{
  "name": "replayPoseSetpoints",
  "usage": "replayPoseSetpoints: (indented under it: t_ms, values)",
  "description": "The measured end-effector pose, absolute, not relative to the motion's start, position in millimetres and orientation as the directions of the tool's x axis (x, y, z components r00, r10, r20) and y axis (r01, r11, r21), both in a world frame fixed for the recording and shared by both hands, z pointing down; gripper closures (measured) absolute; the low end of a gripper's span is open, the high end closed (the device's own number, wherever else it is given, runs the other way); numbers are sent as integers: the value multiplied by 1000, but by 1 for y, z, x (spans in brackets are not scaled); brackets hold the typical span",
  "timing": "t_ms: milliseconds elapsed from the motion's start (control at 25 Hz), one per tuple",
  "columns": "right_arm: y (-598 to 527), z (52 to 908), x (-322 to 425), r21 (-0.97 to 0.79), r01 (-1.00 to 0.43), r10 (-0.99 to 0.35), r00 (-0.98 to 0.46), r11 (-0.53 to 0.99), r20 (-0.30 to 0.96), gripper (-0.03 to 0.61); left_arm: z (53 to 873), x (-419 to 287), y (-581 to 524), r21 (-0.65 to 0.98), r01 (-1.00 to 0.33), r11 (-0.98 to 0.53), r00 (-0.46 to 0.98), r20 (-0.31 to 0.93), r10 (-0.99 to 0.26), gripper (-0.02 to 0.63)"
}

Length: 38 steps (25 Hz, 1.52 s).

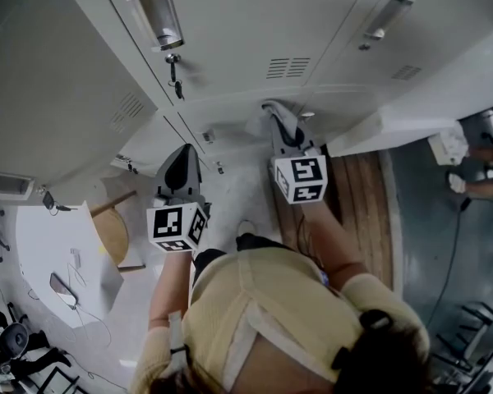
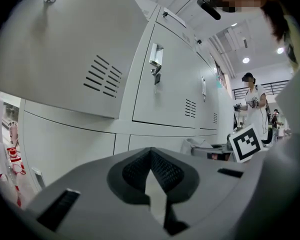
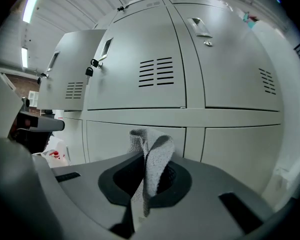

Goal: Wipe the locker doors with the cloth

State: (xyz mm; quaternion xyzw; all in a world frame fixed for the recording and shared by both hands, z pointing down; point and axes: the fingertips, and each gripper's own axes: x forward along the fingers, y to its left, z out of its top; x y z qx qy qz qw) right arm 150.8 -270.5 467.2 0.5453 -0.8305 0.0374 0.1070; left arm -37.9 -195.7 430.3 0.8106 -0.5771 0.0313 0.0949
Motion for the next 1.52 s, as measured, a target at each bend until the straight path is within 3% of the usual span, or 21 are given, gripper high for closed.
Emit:
replayPoseSetpoints:
  t_ms: [680,1080,1520]
  values:
    - [-246,464,181,51,-961,-936,-251,272,248,569,442,-55,-182,138,-933,-332,352,162,-922,629]
    - [-204,461,114,18,-938,-902,-328,346,280,569,448,-73,-164,120,-918,-378,395,203,-896,629]
    - [-201,485,15,-10,-862,-817,-484,507,314,568,471,-116,-148,173,-942,-289,326,252,-911,629]
